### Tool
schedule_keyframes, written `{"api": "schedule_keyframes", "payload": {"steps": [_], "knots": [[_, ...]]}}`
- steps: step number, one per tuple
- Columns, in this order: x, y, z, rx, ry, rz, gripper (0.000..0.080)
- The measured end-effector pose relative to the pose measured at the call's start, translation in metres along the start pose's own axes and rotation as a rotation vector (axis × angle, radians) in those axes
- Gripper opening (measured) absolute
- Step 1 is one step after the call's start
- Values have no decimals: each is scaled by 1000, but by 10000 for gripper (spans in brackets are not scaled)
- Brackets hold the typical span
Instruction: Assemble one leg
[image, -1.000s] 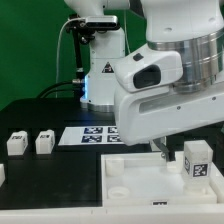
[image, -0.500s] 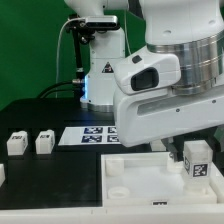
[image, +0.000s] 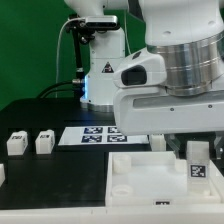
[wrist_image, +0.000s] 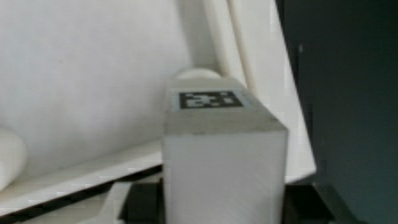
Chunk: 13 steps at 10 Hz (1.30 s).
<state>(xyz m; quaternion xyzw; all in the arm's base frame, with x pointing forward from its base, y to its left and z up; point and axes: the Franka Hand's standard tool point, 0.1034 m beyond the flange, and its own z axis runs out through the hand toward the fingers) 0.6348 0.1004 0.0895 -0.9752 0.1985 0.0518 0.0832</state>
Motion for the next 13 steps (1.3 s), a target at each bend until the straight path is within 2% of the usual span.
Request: {"api": "schedule_keyframes", "payload": {"steps": [3,5,8,10,11,12,13], "knots": [[0,-1,0,18,16,437,294],[0,0,0,49,0,780,294],[-3,-2,1,56,0,1092,294],[-3,-2,1,56,5,1076,294],[-3,-3,3,57,10,994,354],[-5,-6,7,62,20,896,533],[-6,-8,9,58,37,741,533]]}}
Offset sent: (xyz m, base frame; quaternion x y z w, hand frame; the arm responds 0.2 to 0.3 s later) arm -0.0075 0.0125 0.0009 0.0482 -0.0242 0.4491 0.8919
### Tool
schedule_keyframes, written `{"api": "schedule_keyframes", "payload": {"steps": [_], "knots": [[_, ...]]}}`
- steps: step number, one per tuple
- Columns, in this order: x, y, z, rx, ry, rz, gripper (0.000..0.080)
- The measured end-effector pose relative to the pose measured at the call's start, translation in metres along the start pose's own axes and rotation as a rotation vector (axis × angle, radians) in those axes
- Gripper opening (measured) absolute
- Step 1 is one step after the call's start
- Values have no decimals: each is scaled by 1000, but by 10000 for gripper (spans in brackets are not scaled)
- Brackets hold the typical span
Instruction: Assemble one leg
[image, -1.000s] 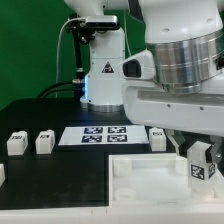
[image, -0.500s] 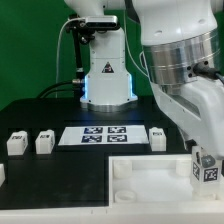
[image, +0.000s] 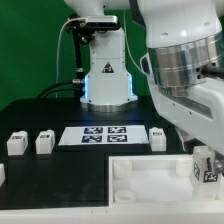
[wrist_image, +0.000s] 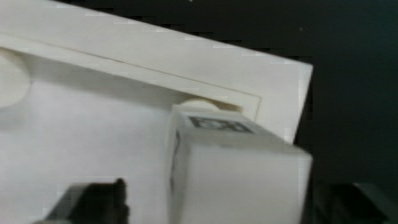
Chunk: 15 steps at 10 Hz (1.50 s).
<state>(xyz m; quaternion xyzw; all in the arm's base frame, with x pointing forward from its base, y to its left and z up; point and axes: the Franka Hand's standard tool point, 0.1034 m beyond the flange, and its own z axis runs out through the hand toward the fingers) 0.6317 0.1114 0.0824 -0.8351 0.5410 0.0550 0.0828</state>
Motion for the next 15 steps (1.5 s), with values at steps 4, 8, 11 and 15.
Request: {"api": "schedule_keyframes", "payload": {"steps": [4,8,11,15], "knots": [[-3,2,2,-2,6,-342,648],[2,-1,2,-19,15,-785,649],[0,-2,3,-13,11,-676,555],[3,1,3,-16,15,-304,304]]}}
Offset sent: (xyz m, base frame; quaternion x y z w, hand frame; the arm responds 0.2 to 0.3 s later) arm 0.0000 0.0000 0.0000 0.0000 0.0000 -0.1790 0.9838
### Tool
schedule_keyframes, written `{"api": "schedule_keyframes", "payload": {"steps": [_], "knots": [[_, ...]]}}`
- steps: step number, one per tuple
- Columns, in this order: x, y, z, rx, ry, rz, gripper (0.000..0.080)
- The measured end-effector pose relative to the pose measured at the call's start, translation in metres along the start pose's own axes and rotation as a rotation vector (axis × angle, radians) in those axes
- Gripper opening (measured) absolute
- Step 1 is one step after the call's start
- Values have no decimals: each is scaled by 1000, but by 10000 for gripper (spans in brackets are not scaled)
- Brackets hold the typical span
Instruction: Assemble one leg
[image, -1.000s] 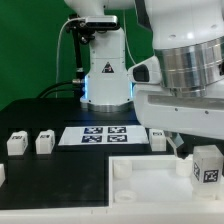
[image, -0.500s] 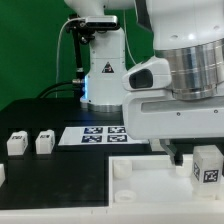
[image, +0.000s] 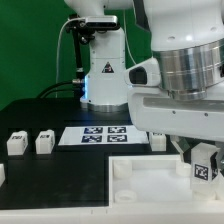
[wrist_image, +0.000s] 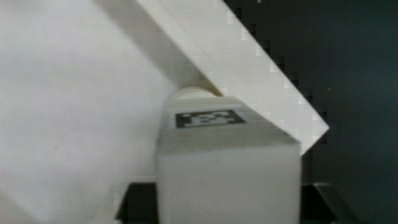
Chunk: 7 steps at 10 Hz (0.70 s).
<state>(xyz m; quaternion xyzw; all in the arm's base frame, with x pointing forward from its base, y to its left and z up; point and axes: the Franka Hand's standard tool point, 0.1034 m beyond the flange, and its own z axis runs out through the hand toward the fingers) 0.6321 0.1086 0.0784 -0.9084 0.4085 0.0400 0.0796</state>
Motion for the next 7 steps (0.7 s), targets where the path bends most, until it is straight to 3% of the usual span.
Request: {"api": "schedule_keyframes", "payload": {"steps": [2,5,7], "knots": [[0,2,1,7,-1,291,303],[-2,4,2,63,-29,794,300],[-2,4,3,67,-41,823,300]]}}
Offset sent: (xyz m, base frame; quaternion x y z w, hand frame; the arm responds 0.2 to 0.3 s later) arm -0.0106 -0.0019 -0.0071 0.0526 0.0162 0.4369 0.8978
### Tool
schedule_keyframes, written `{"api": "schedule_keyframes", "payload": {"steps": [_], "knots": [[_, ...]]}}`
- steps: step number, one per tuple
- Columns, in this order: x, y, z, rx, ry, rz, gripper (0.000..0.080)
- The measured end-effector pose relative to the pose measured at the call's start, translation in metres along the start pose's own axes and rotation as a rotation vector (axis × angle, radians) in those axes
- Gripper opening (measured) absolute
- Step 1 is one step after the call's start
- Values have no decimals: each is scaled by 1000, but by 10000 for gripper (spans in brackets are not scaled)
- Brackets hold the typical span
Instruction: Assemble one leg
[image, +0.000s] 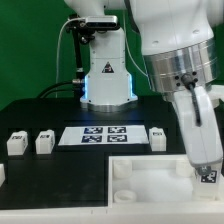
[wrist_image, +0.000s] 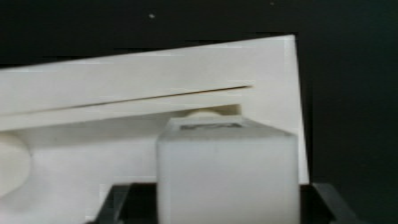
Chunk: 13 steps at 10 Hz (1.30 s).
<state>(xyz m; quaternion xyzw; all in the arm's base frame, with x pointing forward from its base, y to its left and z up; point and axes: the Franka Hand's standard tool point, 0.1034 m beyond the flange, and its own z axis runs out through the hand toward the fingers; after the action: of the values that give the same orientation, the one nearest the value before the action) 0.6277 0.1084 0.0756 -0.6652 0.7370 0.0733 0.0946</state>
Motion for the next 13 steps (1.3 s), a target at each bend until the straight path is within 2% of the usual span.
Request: {"api": "schedule_keyframes", "payload": {"steps": [1,2,3,4,6,8,11,12,13], "knots": [[0,0,0,-1,0,-33,379],[-1,1,1,-4,1,-74,379],[-4,2,1,-9,3,-206,564],[-6,2,2,-9,2,-329,632],[-6,1,2,-5,3,-547,646],[-4,2,3,-11,15,-790,649],[-4,0,4,-54,104,-1276,649],[-5,-3,4,-39,124,-1340,649],[-5,-2,5,-36,119,-1299,649]]}}
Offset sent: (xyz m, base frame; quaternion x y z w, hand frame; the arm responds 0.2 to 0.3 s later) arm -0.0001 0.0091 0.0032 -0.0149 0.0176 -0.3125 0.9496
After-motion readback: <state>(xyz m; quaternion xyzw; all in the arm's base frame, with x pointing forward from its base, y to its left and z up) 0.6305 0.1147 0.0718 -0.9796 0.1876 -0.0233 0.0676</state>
